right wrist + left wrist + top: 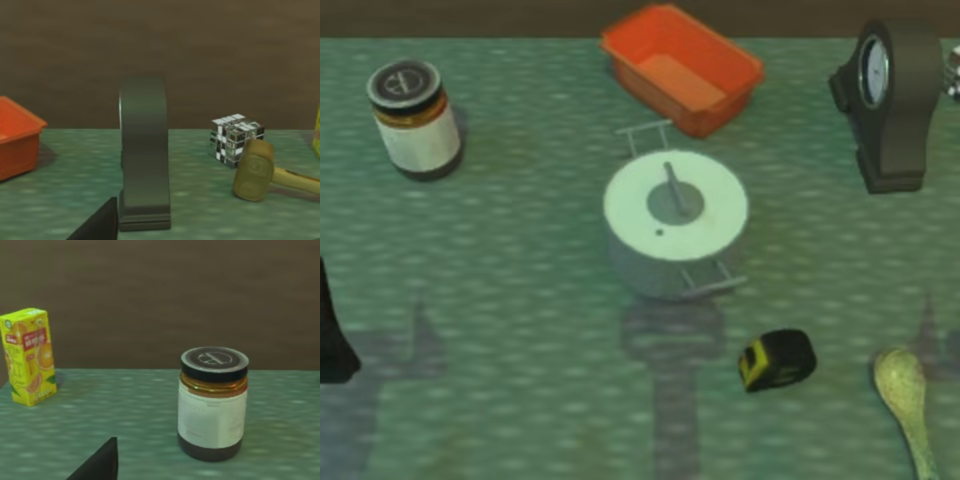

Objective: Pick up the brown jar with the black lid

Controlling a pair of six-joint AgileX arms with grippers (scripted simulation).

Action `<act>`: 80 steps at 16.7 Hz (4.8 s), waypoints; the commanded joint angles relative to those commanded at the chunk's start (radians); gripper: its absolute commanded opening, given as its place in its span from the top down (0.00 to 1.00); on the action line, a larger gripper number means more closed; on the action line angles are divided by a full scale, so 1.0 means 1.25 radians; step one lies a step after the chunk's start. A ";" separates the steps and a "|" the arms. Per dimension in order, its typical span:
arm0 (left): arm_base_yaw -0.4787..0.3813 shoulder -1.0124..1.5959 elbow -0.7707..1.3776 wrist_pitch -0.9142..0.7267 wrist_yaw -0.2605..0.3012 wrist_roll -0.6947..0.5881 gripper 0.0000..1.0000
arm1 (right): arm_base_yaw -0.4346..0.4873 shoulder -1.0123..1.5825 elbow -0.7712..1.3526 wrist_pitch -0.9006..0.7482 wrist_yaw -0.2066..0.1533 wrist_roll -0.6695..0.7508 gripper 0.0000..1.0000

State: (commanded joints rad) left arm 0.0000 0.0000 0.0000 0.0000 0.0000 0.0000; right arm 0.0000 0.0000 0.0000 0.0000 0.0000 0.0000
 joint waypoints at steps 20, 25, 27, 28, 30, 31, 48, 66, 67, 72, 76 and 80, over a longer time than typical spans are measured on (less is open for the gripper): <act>-0.039 0.873 0.830 -0.545 0.100 0.123 0.00 | 0.000 0.000 0.000 0.000 0.000 0.000 0.00; -0.045 1.265 1.218 -0.779 0.113 0.161 0.00 | 0.000 0.000 0.000 0.000 0.000 0.000 0.00; -0.045 1.418 1.377 -0.865 0.113 0.176 0.00 | 0.000 0.000 0.000 0.000 0.000 0.000 0.00; -0.044 1.492 1.455 -0.906 0.111 0.183 0.00 | 0.000 0.000 0.000 0.000 0.000 0.000 0.00; -0.042 1.633 1.608 -0.979 0.106 0.198 0.00 | 0.000 0.000 0.000 0.000 0.000 0.000 0.00; -0.041 1.699 1.681 -1.013 0.103 0.205 0.00 | 0.000 0.000 0.000 0.000 0.000 0.000 0.00; -0.026 2.124 2.207 -1.189 0.059 0.262 0.00 | 0.000 0.000 0.000 0.000 0.000 0.000 0.00; -0.026 2.101 2.004 -1.008 0.058 0.258 0.38 | 0.000 0.000 0.000 0.000 0.000 0.000 0.00; -0.026 2.101 2.004 -1.008 0.058 0.258 0.45 | 0.000 0.000 0.000 0.000 0.000 0.000 0.00; -0.026 2.101 2.004 -1.008 0.058 0.258 0.83 | 0.000 0.000 0.000 0.000 0.000 0.000 0.00; -0.026 2.101 2.004 -1.008 0.058 0.258 1.00 | 0.000 0.000 0.000 0.000 0.000 0.000 0.00; -0.026 2.101 2.004 -1.008 0.058 0.258 1.00 | 0.000 0.000 0.000 0.000 0.000 0.000 0.00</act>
State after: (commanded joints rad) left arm -0.0320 2.6260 2.5044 -1.2594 0.0720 0.3227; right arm 0.0000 0.0000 0.0000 0.0000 0.0000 0.0000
